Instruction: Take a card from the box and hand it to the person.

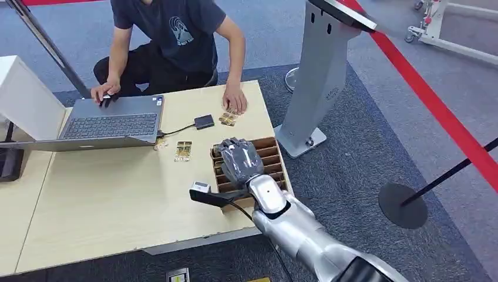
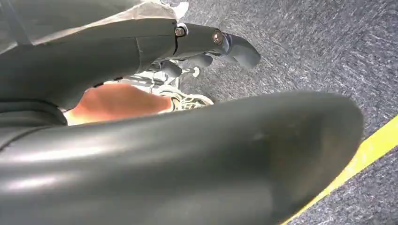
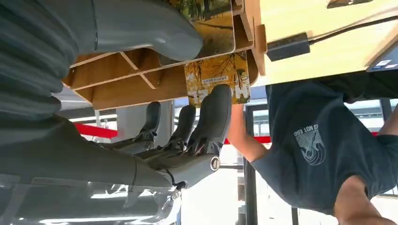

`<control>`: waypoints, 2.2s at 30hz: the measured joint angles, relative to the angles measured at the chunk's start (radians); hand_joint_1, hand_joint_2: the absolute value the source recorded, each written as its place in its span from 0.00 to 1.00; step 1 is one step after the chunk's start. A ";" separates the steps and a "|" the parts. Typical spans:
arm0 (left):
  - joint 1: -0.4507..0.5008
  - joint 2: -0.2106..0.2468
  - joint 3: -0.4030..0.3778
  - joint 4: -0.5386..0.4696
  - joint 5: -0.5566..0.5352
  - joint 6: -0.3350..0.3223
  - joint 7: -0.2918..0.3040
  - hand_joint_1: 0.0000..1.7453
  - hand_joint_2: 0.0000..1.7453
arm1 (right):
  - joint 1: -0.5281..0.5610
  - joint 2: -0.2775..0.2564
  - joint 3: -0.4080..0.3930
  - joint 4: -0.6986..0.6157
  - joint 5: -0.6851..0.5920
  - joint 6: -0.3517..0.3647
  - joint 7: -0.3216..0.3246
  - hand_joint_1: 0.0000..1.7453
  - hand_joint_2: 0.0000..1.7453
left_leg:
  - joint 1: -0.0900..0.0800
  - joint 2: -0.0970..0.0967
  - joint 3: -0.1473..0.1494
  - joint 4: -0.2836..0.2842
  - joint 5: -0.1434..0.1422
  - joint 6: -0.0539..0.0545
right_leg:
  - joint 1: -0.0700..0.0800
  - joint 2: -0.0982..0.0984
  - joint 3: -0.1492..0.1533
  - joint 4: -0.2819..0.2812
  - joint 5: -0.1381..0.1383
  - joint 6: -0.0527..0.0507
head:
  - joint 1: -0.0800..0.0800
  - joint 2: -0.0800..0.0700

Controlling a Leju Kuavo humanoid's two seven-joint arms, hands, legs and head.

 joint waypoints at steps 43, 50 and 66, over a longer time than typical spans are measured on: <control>0.010 0.000 0.000 0.000 0.009 0.007 0.000 0.00 0.00 | -0.003 -0.006 0.002 0.039 -0.010 0.007 0.010 0.49 1.00 | 0.000 0.000 0.001 0.000 0.000 0.000 | 0.000 0.000 0.000 0.000 0.000 0.000 | 0.000 0.000; 0.010 0.000 0.000 0.000 0.009 0.008 0.000 0.00 0.00 | -0.002 -0.007 0.002 0.039 -0.010 0.009 0.010 0.54 1.00 | 0.000 0.000 0.001 0.000 0.000 0.000 | 0.000 0.000 0.000 0.000 0.000 0.000 | 0.000 0.000; 0.011 0.000 0.000 0.000 0.013 0.005 -0.018 0.00 0.00 | -0.003 -0.007 0.002 0.039 -0.009 0.013 0.007 0.59 1.00 | 0.000 0.000 0.002 0.000 0.000 0.000 | 0.000 0.000 0.001 0.000 0.000 0.000 | 0.000 0.000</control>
